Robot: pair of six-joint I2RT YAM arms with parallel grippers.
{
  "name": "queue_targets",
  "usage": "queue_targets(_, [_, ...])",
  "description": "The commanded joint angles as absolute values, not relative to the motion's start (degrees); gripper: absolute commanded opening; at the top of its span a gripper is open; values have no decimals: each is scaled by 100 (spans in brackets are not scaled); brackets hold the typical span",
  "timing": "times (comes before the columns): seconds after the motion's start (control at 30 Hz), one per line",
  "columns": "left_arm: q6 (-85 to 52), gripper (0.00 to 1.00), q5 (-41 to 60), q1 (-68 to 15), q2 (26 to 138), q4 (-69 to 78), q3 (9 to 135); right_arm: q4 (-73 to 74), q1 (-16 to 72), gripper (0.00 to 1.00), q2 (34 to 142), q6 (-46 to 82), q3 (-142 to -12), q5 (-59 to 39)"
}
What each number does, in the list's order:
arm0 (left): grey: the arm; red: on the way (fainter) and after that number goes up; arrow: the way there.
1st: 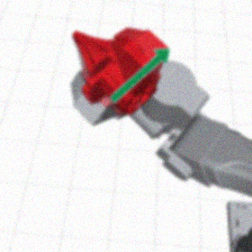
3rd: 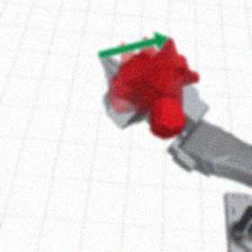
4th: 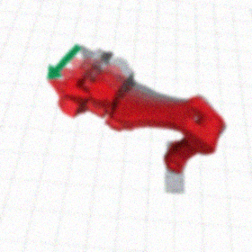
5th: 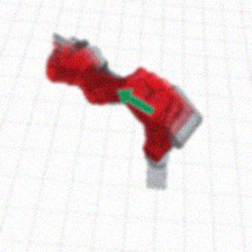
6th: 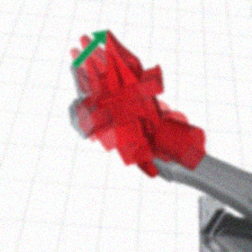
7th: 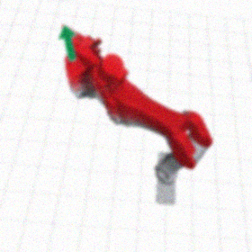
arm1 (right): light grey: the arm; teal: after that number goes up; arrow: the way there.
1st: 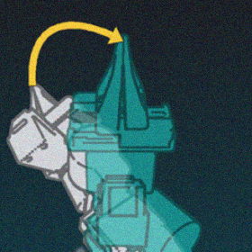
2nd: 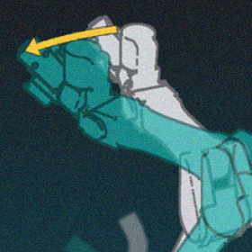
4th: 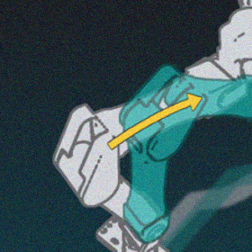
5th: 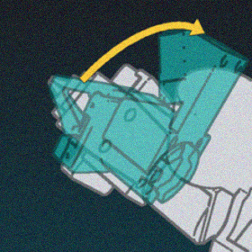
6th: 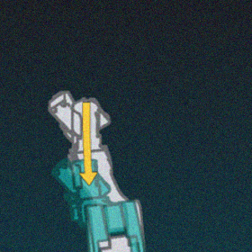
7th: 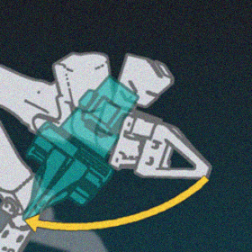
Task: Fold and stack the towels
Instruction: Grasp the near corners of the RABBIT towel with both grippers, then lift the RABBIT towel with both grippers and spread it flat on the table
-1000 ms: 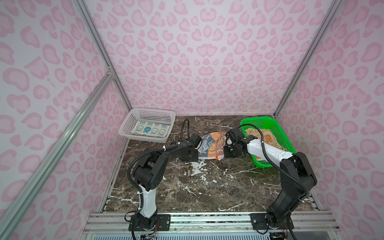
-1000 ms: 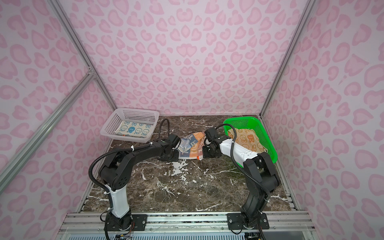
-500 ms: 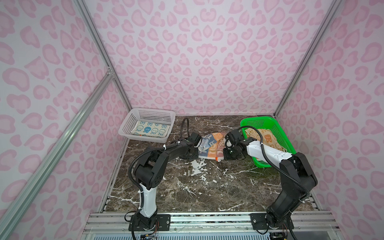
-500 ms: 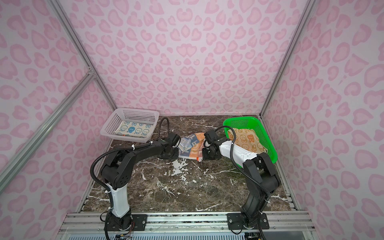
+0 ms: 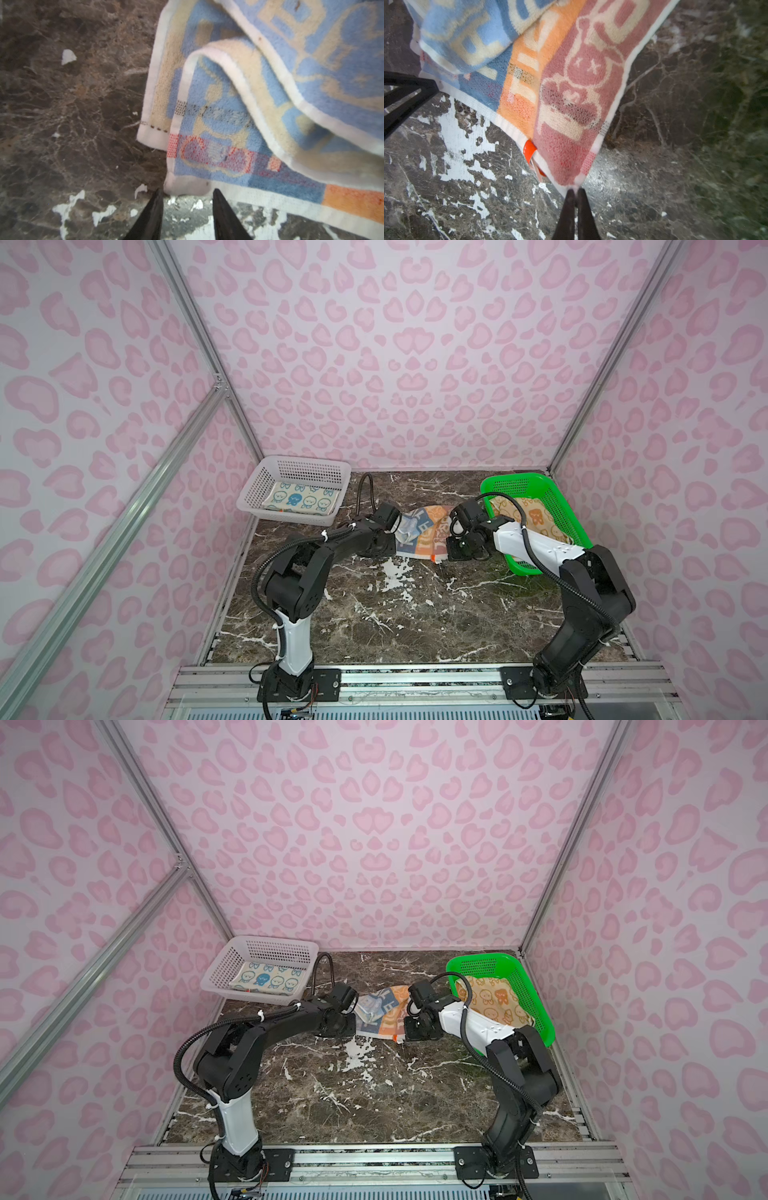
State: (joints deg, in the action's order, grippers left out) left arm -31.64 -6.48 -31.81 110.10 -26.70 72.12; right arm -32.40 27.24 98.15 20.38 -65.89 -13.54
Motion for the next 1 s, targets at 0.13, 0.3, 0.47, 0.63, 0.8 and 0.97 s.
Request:
queue_targets(0.13, [-3208,38,-569,-3146,11291,-2661,7304,-3190,2707,0,9761,2031,-6532,-1325])
queue_targets(0.3, [-3160,31,-722,-3138,11376,-2704,7253,-3173,2697,0,9746,2023,-6520,-1328])
queue_targets(0.47, [-3151,13,-739,-3129,11438,-2694,7277,-3190,2689,0,9771,2021,-6563,-1353])
queue_targets(0.63, [-3105,3,-717,-3121,11400,-2787,7408,-3298,2697,0,9723,1977,-6662,-1324])
queue_targets(0.8, [-2991,3,-649,-3008,10969,-3146,7839,-3557,2587,0,9546,1901,-7014,-1296])
queue_targets(0.97, [-2906,3,-452,-2721,10397,-3624,8697,-3925,2393,0,9470,1820,-7856,-1428])
